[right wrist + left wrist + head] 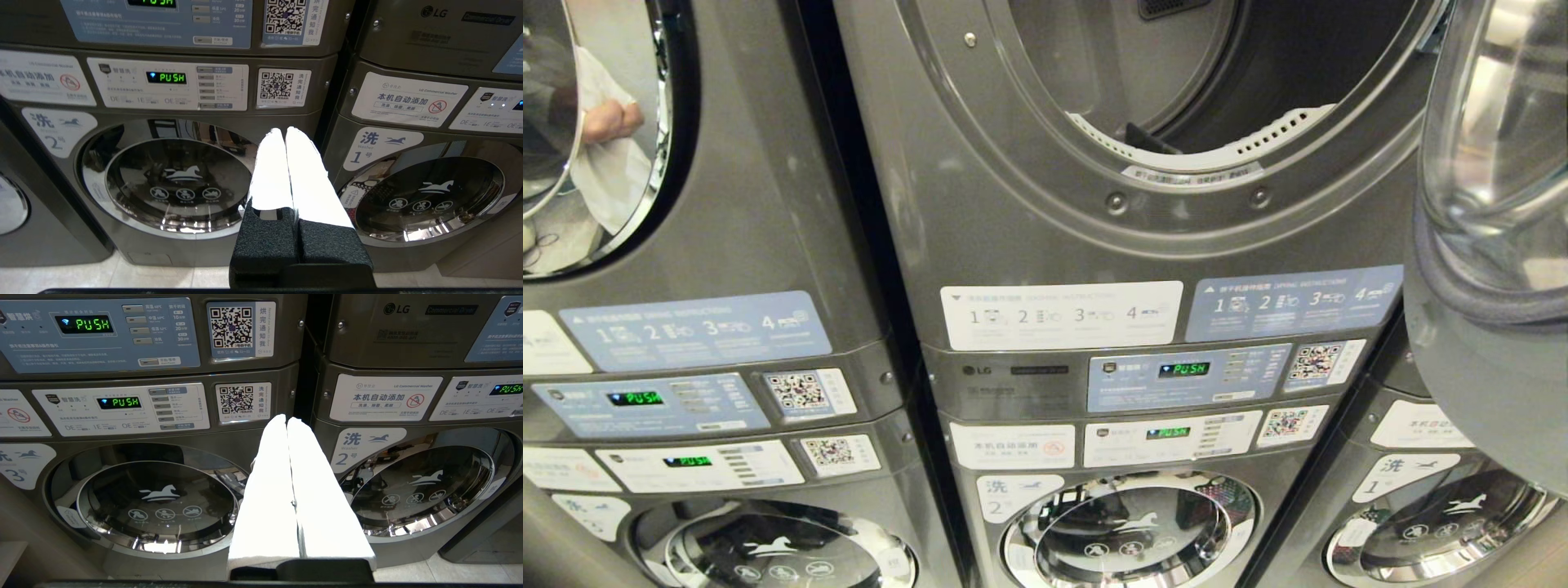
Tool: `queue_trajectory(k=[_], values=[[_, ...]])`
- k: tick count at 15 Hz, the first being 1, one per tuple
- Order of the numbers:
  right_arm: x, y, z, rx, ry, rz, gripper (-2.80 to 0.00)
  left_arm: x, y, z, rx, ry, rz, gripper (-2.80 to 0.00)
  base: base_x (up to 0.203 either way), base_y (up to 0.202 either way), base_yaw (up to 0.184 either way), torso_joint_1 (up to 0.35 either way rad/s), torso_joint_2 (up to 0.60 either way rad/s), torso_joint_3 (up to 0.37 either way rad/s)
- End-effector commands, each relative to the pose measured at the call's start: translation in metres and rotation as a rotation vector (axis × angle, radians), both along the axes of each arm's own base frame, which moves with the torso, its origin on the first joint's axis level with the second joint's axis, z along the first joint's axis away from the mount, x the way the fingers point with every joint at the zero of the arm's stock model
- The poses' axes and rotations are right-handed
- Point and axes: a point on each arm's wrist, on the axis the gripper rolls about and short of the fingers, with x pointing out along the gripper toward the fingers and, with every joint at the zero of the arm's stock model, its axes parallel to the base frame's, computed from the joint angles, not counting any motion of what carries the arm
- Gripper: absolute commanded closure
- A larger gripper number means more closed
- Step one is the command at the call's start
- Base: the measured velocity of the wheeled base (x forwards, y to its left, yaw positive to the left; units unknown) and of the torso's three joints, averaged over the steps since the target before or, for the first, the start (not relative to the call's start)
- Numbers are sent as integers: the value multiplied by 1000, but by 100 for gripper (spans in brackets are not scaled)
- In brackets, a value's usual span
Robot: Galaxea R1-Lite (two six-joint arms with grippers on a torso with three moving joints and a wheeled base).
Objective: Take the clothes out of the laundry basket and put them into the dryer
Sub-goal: Open the dryer
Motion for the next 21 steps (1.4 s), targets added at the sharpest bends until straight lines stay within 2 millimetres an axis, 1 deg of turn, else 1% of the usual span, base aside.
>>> queue_trajectory(k=[1,4,7,9,11,12,21], values=[[-2,0,-1,14,-26,0,0,0,0,0,0,-1,0,0,0,0,0,0,0,0],[-2,0,-1,-10,-27,4,0,0,0,0,0,-1,0,0,0,0,0,0,0,0],[-2,0,-1,-140,-37,20,0,0,0,0,0,-1,0,0,0,0,0,0,0,0],[-2,0,-1,-101,-34,16,0,0,0,0,0,-1,0,0,0,0,0,0,0,0],[-2,0,0,19,-33,-10,0,0,0,0,0,-1,0,0,0,0,0,0,0,0],[-2,0,0,43,-34,-18,0,0,0,0,2,-1,0,0,0,0,0,0,0,0],[-2,-1,0,87,-36,-49,0,0,0,0,2,-1,0,0,0,0,0,0,0,0]])
